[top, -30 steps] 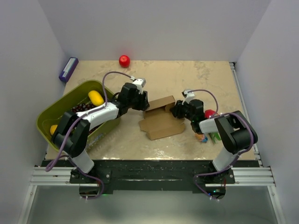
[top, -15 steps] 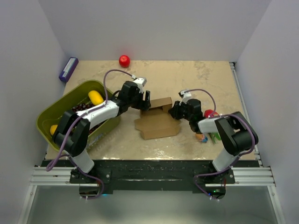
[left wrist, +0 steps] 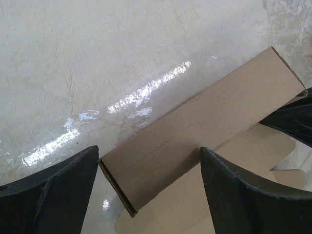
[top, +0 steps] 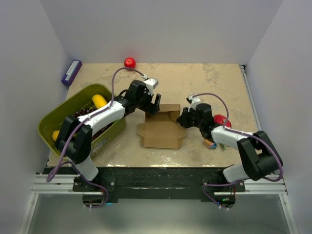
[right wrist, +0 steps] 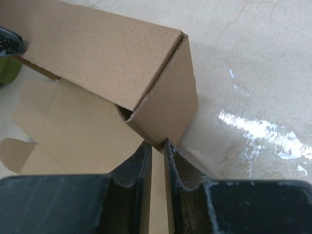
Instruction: Fold the paper box
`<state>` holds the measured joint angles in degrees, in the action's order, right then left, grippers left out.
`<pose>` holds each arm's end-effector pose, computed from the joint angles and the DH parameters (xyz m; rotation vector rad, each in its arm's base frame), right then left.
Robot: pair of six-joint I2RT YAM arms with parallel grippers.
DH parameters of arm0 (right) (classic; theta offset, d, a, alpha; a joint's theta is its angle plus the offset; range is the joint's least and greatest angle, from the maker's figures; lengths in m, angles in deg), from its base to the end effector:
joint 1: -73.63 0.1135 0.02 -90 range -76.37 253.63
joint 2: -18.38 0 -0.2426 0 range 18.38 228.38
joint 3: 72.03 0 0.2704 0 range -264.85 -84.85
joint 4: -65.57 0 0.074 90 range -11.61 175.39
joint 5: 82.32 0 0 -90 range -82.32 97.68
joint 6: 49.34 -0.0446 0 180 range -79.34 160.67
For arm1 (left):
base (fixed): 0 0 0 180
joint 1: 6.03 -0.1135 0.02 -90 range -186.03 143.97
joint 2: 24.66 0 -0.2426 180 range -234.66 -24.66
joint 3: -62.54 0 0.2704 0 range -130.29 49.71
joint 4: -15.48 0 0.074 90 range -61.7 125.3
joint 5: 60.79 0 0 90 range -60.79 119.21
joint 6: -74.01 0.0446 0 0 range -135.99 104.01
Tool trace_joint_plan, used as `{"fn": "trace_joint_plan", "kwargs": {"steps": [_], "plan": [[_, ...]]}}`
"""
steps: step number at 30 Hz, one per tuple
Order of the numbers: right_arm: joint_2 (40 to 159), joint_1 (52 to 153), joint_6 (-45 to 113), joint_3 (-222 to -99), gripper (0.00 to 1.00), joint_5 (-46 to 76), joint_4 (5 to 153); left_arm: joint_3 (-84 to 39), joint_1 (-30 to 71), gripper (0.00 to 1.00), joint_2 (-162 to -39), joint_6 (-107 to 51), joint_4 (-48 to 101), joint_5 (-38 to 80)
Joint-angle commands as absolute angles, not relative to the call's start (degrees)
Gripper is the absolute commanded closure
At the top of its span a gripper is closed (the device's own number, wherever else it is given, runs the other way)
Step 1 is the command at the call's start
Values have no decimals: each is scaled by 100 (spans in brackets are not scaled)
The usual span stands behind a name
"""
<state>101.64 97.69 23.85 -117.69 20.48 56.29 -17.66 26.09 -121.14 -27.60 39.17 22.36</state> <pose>0.2783 0.1351 0.1337 -0.2751 2.1023 0.6633 0.3339 -0.2159 0.2028 0.4766 2.2705 -0.5318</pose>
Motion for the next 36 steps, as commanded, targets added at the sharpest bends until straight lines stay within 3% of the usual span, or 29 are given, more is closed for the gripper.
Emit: {"fn": "trace_joint_plan", "kwargs": {"steps": [1,9,20,26,30,36], "plan": [[9950,9842,2397,-12000,98,2244,6080,-2078,2991,9,-12011,-1812,4341,2313],[9854,9842,2397,-12036,100,2245,6617,-1401,3528,4,-11528,-993,3604,3034],[9608,9842,2423,-12123,100,2272,7171,-891,3678,4,-11395,-500,3102,2535],[9441,9842,2362,-12027,97,1929,7031,-671,3792,16,-11220,-325,3006,2702],[9282,9842,2212,-11895,89,1744,6733,-583,3915,31,-11202,-237,3014,2842],[9124,9851,2221,-11667,74,1349,6241,-522,3985,46,-11193,-123,3041,2904]]}}
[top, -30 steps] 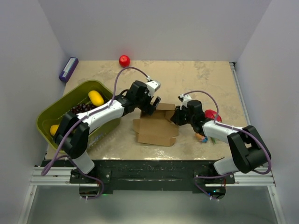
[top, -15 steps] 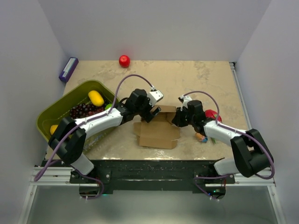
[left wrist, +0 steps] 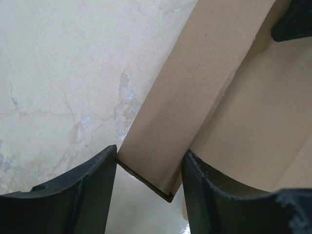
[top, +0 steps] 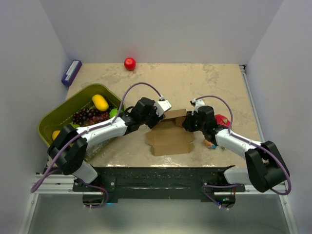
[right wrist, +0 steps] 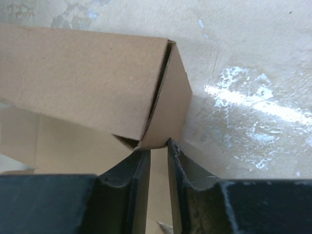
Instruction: Fold the paper box
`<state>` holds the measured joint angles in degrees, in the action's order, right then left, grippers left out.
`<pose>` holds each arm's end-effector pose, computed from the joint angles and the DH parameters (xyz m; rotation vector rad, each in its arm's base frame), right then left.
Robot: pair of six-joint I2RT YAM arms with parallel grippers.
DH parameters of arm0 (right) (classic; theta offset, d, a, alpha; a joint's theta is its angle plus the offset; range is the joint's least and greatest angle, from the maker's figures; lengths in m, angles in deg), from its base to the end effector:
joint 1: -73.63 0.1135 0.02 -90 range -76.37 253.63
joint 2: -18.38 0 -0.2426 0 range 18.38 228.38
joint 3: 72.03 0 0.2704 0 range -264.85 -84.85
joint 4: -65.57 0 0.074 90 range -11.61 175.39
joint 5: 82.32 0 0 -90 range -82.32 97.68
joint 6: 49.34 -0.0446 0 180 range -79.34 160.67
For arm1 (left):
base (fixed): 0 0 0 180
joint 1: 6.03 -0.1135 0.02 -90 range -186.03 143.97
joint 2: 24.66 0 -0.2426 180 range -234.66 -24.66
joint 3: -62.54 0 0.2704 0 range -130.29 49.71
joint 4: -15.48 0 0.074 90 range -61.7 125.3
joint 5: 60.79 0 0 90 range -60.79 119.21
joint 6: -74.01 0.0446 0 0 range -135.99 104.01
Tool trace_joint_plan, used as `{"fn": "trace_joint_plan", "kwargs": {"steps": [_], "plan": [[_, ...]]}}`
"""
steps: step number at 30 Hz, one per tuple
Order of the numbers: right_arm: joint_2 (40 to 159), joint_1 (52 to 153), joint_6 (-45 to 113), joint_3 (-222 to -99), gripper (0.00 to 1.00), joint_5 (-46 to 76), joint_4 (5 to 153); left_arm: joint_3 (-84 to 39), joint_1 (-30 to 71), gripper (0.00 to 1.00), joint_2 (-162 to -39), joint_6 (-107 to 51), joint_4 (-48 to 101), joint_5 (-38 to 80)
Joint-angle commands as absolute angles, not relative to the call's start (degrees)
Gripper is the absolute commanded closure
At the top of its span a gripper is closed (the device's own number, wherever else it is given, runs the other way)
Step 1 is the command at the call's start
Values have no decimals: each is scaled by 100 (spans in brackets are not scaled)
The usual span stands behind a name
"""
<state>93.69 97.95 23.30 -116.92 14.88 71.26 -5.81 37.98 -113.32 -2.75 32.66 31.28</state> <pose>0.2594 0.1234 0.1416 -0.2082 2.2393 0.5387 0.2615 -0.2504 0.1900 1.0540 1.9727 -0.2537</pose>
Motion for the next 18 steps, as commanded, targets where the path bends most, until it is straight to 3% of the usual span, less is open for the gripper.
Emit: {"fn": "trace_joint_plan", "kwargs": {"steps": [1,10,18], "plan": [[9115,9842,2256,-11632,73,1322,6135,-504,3985,47,-11193,-114,3023,2904],[9273,9833,2519,-11728,48,936,5976,-504,4011,67,-11307,1,3094,2904],[9141,9833,2678,-11719,35,786,5959,-530,4003,69,-11334,45,3146,3080]]}}
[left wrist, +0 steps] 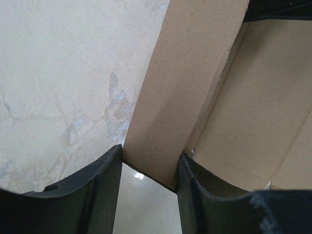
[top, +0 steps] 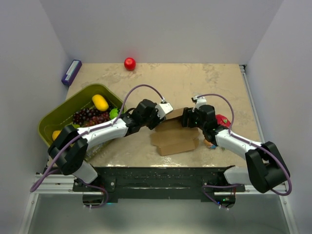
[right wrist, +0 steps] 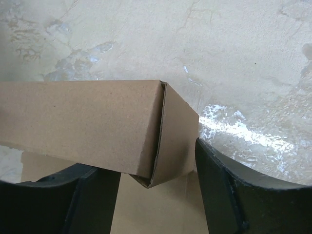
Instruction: Fold the paper box
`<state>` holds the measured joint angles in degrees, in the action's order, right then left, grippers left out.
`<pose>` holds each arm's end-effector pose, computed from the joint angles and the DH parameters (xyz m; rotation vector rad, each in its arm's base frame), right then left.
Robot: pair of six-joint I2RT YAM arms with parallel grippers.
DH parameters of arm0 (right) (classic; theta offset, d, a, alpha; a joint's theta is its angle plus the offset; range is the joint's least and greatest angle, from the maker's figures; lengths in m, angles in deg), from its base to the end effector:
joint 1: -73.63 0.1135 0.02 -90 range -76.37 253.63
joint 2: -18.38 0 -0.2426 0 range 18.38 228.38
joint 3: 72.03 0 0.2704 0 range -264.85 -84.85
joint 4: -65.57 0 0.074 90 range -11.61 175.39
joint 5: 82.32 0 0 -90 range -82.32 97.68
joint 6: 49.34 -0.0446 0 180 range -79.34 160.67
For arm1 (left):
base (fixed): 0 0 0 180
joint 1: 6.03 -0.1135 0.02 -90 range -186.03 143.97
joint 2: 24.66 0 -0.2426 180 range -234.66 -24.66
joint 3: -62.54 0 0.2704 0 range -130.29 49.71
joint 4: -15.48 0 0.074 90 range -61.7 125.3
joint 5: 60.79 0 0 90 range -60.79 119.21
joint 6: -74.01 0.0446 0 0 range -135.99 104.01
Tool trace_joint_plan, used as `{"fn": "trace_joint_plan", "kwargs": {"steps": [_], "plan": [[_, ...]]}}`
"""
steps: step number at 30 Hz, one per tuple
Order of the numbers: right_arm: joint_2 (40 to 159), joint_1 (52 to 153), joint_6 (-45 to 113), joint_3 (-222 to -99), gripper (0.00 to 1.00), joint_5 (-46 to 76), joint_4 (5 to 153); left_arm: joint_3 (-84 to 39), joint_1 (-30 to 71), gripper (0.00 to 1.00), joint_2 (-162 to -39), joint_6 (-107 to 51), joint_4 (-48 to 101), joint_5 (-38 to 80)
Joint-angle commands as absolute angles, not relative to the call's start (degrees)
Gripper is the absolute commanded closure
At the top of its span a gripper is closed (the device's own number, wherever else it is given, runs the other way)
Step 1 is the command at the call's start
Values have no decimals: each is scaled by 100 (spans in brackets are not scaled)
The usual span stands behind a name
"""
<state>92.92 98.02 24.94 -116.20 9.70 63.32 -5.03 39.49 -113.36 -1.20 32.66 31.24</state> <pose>0.2664 0.1225 0.1547 -0.1804 2.0867 0.4652 0.2532 -0.2556 0.1851 1.1140 1.9559 -0.2504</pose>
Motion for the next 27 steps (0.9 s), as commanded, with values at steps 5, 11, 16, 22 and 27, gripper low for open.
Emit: {"fn": "trace_joint_plan", "kwargs": {"steps": [5,11,16,22,27], "plan": [[8984,9824,2696,-11649,37,1067,5967,-714,3977,73,-11439,19,3374,3115],[8685,9833,2652,-11421,49,988,6090,-891,3898,74,-11475,-52,3691,2948],[8641,9833,2651,-11394,55,1058,6143,-970,3827,74,-11448,-43,3875,2403],[8772,9851,2625,-11385,56,1067,6082,-1111,3713,75,-11439,-52,4113,1788],[8948,9894,2555,-11455,57,830,6134,-1172,3704,76,-11465,-8,4245,1498]]}}
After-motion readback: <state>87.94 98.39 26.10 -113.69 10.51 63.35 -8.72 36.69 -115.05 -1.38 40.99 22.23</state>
